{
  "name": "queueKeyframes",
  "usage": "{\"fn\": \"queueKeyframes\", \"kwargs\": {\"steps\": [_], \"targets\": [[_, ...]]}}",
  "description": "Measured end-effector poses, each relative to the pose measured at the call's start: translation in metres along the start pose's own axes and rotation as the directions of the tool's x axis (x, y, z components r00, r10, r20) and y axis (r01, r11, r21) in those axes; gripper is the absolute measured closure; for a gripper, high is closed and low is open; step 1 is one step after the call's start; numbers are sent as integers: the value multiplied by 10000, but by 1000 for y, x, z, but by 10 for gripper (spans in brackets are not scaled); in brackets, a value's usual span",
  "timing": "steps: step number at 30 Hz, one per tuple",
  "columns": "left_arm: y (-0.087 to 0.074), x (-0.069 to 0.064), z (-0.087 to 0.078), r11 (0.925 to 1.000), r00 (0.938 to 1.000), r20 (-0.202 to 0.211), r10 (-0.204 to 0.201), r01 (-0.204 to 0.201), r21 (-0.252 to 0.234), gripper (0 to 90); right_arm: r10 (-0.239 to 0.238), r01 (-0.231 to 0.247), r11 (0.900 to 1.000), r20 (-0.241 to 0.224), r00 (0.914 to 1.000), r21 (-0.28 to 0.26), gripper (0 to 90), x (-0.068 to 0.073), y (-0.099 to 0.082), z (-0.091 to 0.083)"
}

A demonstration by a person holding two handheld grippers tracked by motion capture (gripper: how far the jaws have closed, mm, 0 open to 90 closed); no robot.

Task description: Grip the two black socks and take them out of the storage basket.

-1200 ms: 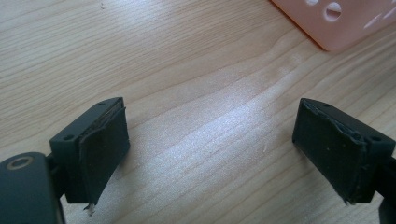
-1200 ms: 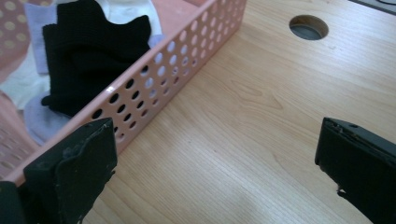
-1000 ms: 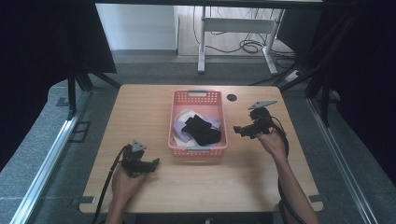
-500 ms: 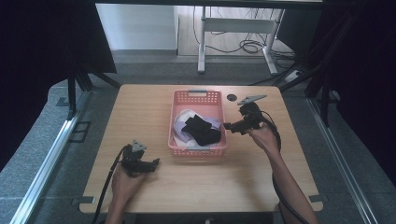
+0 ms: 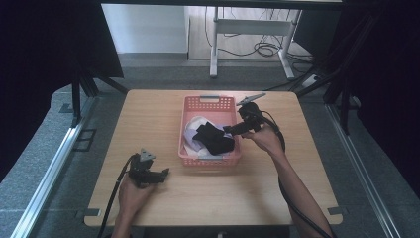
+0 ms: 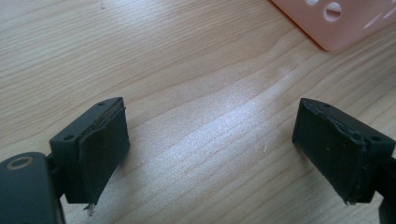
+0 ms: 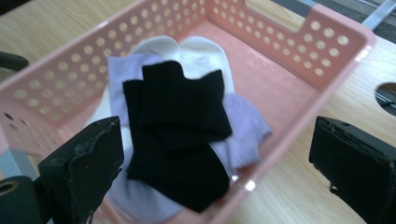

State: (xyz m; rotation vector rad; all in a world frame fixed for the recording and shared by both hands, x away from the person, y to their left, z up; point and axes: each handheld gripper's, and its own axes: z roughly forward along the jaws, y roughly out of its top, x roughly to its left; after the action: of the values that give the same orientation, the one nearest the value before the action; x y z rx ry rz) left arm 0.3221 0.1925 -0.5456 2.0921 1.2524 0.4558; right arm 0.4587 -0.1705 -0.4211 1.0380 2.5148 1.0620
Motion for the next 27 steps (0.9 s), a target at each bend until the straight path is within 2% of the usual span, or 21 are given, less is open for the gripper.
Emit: {"fn": "queueKeyframes", "kwargs": {"steps": [2, 3, 7, 8, 12, 16, 17, 18, 20, 22, 24, 27], "targets": [[0, 0, 0, 10000, 10000, 1, 3, -3, 5, 105, 86, -86, 10000, -67, 9999, 43, 33, 1, 2, 2], [0, 0, 0, 10000, 10000, 0, 3, -3, 5, 105, 146, -143, 9998, -265, 9995, 116, 36, 3, 6, 6], [0, 0, 0, 10000, 10000, 4, 6, -6, 13, 105, 93, -84, 9997, -416, 9991, 240, 47, 7, 11, 13], [0, 0, 0, 10000, 10000, 1, 0, 0, 2, 105, 86, -76, 9997, -424, 9991, 252, 98, 9, 13, 17], [0, 0, 0, 10000, 10000, 2, -1, 1, -7, 104, 124, -112, 9996, -458, 9989, 267, 154, 12, 16, 23], [0, 0, 0, 10000, 10000, 12, 2, -2, 3, 105, 165, -146, 9995, -711, 9973, 268, 280, 15, 21, 36], [0, 0, 0, 10000, 10000, 12, -1, 1, -12, 105, 165, -146, 9995, -711, 9973, 268, 280, 15, 21, 36], [0, 0, 0, 10000, 10000, 4, 9, -9, 10, 104, 208, -179, 9992, -859, 9961, 344, 303, 16, 21, 40], [0, 0, 0, 10000, 10000, 12, 7, -8, 6, 105, 89, -42, 9985, -866, 9962, 553, 332, 19, 23, 51], [0, 0, 0, 10000, 10000, -3, 15, -15, 5, 105, 147, -92, 9981, -910, 9957, 604, 339, 21, 24, 54], [0, 0, 0, 10000, 10000, 2, 24, -24, 20, 105, 111, -40, 9962, -814, 9966, 866, 349, 25, 26, 66], [0, 0, 0, 10000, 10000, 3, 28, -28, 26, 105, 143, -58, 9940, -772, 9969, 1093, 350, 28, 27, 74]]}}
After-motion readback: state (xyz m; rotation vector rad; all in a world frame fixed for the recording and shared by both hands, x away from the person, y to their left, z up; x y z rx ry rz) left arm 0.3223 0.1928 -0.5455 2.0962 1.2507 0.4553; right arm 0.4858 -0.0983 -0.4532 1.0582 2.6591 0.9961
